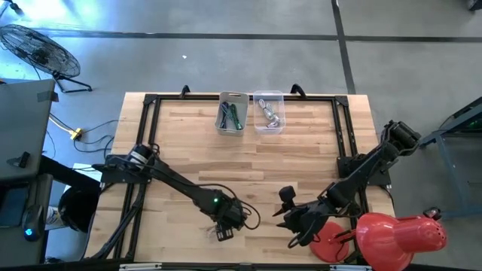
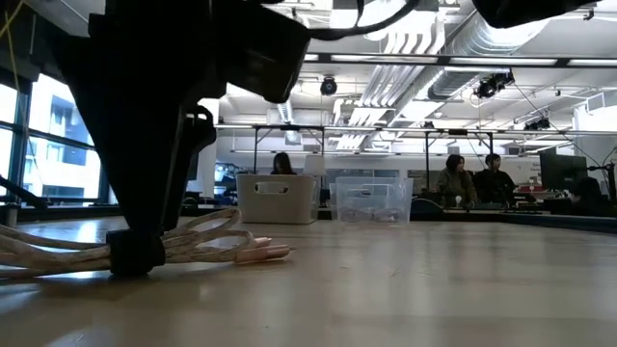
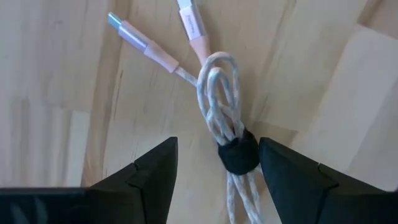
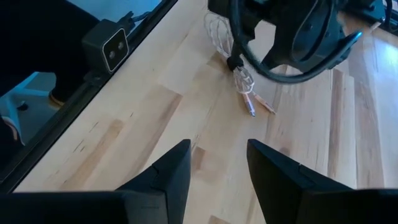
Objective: Pick & Place USB Port
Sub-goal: Put the pink and gray charger cable into the gray bin
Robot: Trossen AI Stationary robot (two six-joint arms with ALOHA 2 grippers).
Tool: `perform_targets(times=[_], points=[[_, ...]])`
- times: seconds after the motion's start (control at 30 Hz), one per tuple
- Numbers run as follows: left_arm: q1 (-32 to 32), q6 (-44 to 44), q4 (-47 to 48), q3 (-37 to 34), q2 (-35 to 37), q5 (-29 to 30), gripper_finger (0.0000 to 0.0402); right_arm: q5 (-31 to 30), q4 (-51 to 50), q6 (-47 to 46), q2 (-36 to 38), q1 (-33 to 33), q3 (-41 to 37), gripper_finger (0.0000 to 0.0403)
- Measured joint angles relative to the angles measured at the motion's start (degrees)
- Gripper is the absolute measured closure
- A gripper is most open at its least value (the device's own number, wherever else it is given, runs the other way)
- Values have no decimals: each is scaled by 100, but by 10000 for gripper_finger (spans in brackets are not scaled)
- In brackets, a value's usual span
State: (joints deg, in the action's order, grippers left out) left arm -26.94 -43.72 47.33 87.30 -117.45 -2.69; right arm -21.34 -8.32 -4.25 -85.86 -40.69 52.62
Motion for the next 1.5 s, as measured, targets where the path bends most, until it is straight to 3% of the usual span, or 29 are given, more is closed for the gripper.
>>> perform_targets(times=[0.4,0.5,0.67,0.97,1.17,1.43,1.5], points=[[65,516,-170,9,-275,-253,187,-38,94,-22,-2,-156,2,254],[108,807,-118,12,-311,-263,227,-94,109,-24,-2,-216,2,254],[111,1288,45,18,-321,-127,369,-222,87,-24,-2,-272,2,254],[101,1718,406,183,-329,236,378,-284,85,-24,-2,-297,2,254],[113,2104,1627,1043,-299,921,378,-564,85,-24,-2,-297,2,254],[105,2413,4214,3308,-282,2408,379,-927,87,77,-2,-297,2,254],[138,2704,4259,3804,-247,2845,379,-997,90,149,-2,-297,2,254]])
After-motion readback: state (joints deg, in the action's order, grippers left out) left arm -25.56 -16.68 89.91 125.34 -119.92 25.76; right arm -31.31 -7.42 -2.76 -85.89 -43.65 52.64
